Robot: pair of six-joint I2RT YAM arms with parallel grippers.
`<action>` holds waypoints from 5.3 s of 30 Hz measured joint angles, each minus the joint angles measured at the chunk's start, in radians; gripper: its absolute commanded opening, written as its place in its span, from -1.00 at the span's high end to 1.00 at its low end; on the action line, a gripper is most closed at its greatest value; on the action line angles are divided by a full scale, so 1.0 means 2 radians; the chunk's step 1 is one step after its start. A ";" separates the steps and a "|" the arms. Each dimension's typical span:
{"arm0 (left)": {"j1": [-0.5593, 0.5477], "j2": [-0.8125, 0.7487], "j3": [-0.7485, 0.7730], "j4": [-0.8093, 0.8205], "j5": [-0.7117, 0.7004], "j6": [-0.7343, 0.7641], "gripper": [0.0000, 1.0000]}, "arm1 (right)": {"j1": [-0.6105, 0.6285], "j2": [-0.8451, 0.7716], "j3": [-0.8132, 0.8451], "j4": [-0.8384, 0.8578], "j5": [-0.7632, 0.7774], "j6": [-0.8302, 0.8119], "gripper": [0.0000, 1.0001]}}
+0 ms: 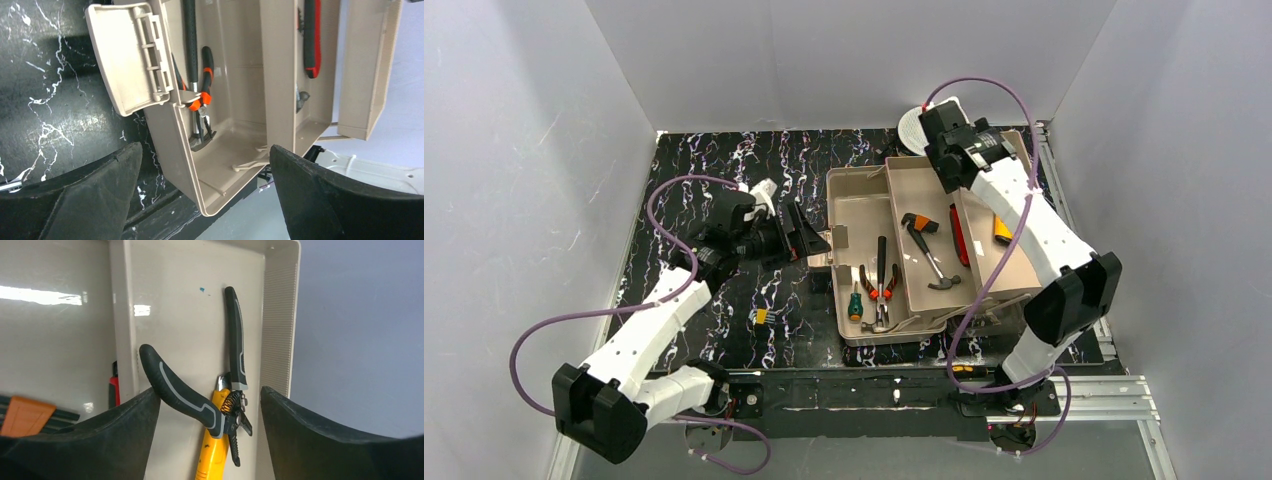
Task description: Pack the tool kit
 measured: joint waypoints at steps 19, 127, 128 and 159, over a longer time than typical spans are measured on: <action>-0.125 0.043 -0.045 -0.025 -0.116 -0.003 -0.77 | -0.053 -0.228 -0.089 0.034 -0.167 0.061 -0.45; -0.116 0.004 -0.037 0.000 -0.115 0.022 -0.97 | -0.151 -0.392 -0.207 0.030 -0.306 0.201 -0.65; -0.123 0.013 -0.037 0.000 -0.115 0.022 -0.97 | -0.151 -0.392 -0.207 0.032 -0.308 0.201 -0.65; -0.036 -0.020 -0.096 -0.121 -0.228 0.005 1.00 | -0.238 -0.453 -0.282 0.092 -0.247 0.269 -0.52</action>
